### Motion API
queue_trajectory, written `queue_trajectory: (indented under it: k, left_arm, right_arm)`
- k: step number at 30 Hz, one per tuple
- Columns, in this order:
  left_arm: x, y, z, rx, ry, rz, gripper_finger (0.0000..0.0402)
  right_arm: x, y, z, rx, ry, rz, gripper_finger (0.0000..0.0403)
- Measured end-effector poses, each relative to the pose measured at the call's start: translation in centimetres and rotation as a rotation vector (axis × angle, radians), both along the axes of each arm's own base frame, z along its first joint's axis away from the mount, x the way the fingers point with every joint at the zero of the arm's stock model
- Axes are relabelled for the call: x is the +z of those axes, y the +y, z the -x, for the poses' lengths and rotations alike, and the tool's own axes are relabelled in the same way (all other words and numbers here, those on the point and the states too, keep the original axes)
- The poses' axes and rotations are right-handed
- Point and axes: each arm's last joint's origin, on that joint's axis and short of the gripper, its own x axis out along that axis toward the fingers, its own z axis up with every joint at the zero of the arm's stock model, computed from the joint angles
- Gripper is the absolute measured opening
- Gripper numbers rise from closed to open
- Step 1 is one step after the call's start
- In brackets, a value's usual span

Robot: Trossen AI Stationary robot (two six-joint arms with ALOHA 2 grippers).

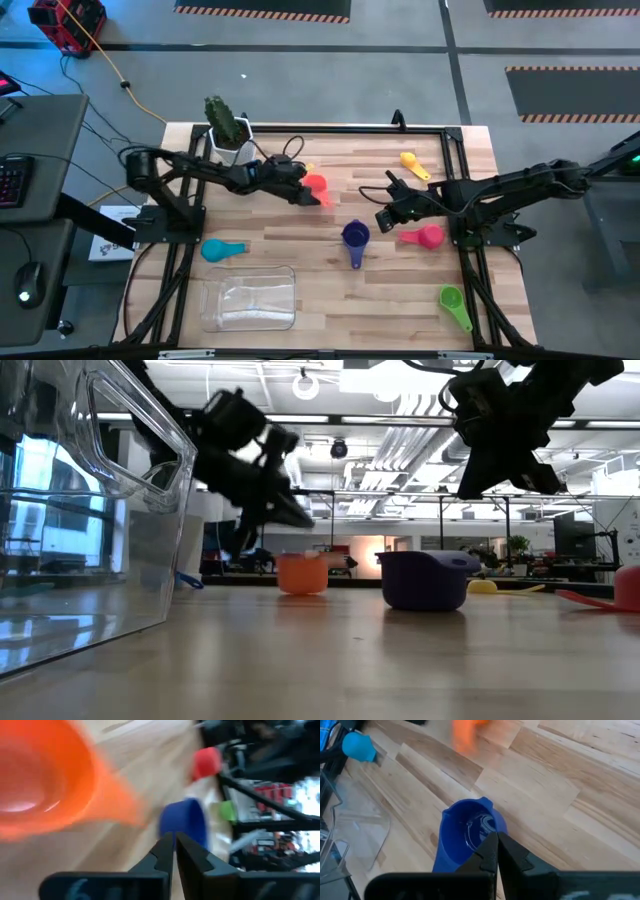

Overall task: Nest measuring cups in basket
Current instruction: Stack the orange measuring cup on top of the dark blue measuring cup

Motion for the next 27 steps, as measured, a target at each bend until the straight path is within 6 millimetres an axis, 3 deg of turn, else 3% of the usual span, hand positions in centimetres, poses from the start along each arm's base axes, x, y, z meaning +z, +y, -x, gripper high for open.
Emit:
queue_trajectory:
  k: [5,14,19,24,27]
  left_arm:
    - [2.9,-0.6,0.8,-0.022,-0.076,-0.014,0.0002]
    - [3.6,-1.6,2.0,-0.022,0.0,-0.126,0.0]
    - [4.1,-1.8,2.1,-0.047,-0.025,-0.171,0.0]
    - [4.1,-1.9,2.1,-0.053,-0.026,-0.183,0.0]
    - [4.1,-2.1,2.1,-0.065,-0.024,-0.199,0.0]
  right_arm:
    - [0.0,0.0,0.0,0.011,0.002,0.019,0.0]
    - [0.8,-1.9,-0.9,-0.031,-0.11,0.013,0.0011]
    - [0.3,-4.1,-2.1,0.017,-0.145,-0.042,0.0084]
    - [-2.8,-7.4,-4.0,0.131,-0.108,-0.155,0.0189]
    - [-4.6,-10.1,-5.1,0.165,-0.084,-0.17,0.023]
